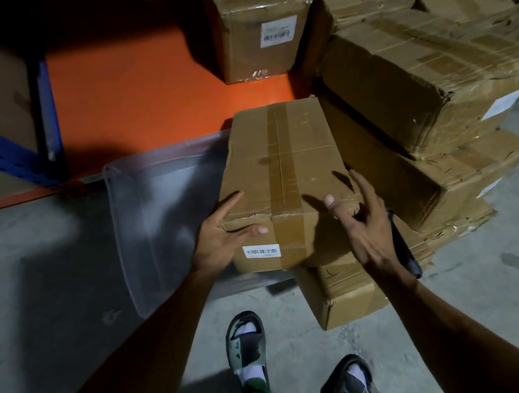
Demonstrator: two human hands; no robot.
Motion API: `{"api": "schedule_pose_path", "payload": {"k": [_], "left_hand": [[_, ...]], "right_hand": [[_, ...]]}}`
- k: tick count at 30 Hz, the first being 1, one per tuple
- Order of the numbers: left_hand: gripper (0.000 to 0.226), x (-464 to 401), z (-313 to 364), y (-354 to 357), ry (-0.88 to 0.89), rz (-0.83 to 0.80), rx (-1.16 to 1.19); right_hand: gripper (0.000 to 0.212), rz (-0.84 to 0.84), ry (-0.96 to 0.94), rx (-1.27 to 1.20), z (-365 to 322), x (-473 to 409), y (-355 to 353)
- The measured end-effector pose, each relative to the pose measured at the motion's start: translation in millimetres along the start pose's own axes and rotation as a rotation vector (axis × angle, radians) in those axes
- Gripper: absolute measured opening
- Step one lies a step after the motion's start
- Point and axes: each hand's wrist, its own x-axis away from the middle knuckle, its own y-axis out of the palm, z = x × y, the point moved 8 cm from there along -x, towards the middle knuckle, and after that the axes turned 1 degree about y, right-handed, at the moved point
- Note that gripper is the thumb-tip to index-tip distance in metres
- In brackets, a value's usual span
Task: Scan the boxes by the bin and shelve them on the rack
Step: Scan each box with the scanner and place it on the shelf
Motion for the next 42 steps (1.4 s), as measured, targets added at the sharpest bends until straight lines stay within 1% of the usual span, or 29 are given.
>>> {"api": "schedule_pose_path", "payload": {"k": [4,7,9,11,17,20,23,26,29,33,37,40,42], "left_hand": [[0.101,-10.9,-3.3,-1.4,0.026,0.0,0.056],[0.082,-14.7,-0.7,4.4,0.047,0.066,0.073],[0.074,-12.7,-3.0,3.1,-0.01,0.164,0.115],[0.067,-12.6,-1.6,3.5,-0.032,0.218,0.171],[0.068,-12.2,27.6,7.5,-0.023,0.247,0.212],[0.062,4.3,54.0,6.6,-0.031,0.273,0.239],[0.059,36.8,90.2,4.1,-0.019,0.295,0.271],[0.056,78.4,135.2,4.6,0.014,0.269,0.254],[0.05,123.4,191.1,7.2,0.082,0.28,0.202],[0.049,186.8,267.6,17.7,0.185,0.26,0.146],[0.049,259.6,342.8,32.5,0.262,0.268,0.046],[0.044,310.9,399.2,41.7,0.345,0.29,0.045],[0.045,343.7,435.6,46.6,0.405,0.295,0.024]], "right_hand": [[0.063,-0.016,0.004,-0.091,1.1,-19.4,11.3],[0.062,-0.006,0.01,-0.138,6.6,-22.7,11.4],[0.06,0.034,0.009,-0.205,5.8,-21.2,13.8],[0.058,0.08,-0.003,-0.239,1.5,-21.5,13.6],[0.056,0.122,-0.03,-0.247,-24.2,-25.0,-7.0],[0.052,0.113,-0.005,-0.264,-43.4,-13.6,-22.9],[0.045,0.136,-0.003,-0.281,-62.2,16.6,-45.6],[0.042,0.16,-0.013,-0.298,-85.8,57.9,-74.6],[0.043,0.189,-0.042,-0.341,-115.5,100.6,-112.5],[0.038,0.196,-0.136,-0.406,-157.3,167.2,-170.0],[0.045,0.256,-0.229,-0.455,-200.4,240.8,-238.4],[0.055,0.251,-0.332,-0.474,-236.1,287.6,-285.2],[0.06,0.261,-0.382,-0.47,-256.5,313.6,-311.9]]}}
